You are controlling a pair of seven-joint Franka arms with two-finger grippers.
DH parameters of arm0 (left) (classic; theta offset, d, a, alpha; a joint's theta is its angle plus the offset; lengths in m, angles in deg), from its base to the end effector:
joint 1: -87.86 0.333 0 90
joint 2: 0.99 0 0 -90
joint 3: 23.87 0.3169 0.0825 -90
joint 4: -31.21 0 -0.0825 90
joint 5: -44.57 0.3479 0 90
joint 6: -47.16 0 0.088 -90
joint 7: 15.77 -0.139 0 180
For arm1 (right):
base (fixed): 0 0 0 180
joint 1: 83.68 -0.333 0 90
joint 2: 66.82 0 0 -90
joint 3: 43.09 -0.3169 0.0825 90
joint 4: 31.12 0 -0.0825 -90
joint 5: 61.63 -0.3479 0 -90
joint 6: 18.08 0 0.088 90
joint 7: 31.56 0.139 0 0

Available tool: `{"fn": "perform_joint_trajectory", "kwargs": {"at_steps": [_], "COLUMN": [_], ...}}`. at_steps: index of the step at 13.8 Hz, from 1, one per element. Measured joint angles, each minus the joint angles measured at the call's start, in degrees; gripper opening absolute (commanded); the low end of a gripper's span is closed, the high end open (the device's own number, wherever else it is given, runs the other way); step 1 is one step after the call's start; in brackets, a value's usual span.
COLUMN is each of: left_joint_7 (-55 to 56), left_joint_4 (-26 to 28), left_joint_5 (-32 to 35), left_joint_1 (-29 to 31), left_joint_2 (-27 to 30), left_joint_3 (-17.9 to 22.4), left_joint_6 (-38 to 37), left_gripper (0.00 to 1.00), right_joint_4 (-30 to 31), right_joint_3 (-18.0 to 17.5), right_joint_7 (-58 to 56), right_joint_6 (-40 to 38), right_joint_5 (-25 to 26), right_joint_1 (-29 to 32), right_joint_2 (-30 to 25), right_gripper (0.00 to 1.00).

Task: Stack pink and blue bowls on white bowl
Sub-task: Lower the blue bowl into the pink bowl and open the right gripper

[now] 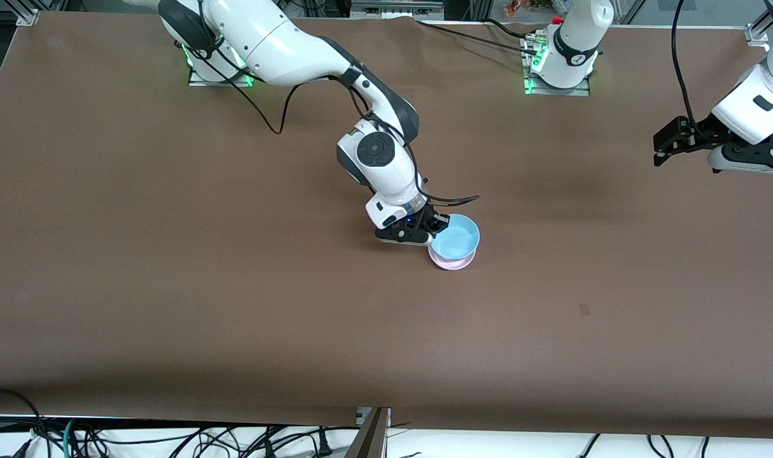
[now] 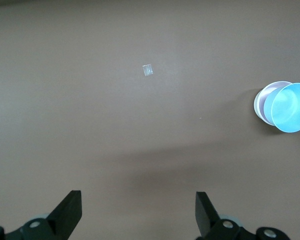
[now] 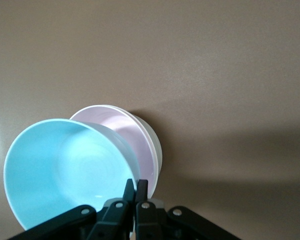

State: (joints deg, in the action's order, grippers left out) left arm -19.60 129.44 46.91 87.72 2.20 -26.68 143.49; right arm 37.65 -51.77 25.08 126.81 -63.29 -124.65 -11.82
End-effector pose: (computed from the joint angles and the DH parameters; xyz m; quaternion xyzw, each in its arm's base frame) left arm 0.5092 -0.0216 0.5687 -0.9978 0.0611 -0.0111 0.0218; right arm 0.5290 0.5662 0.2295 -0.9737 0.1126 -0.0600 0.1889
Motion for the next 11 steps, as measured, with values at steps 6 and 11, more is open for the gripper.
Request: {"fn": "perform_joint_trajectory", "kwargs": {"at_steps": [6,11], "left_joint_7": [0.0,0.0], "left_joint_4": [-0.1,-0.2], "left_joint_5": [0.0,0.0], "left_joint_1": [0.1,-0.2], "left_joint_2": [-0.1,-0.1], "left_joint_3": [0.4,0.3], "left_joint_6": [0.0,0.0], "left_gripper": [1.0,1.0], "right_joint_4": [0.0,0.0], "right_joint_3": [0.0,0.2], "right_joint_7": [0.0,0.0], "right_joint_6": [-0.4,-1.2], "right_joint_5": [0.6,0.9], "right_joint_1": [0.0,0.0], "right_joint_2": [0.0,0.0], "right_gripper": [0.0,0.0]}}
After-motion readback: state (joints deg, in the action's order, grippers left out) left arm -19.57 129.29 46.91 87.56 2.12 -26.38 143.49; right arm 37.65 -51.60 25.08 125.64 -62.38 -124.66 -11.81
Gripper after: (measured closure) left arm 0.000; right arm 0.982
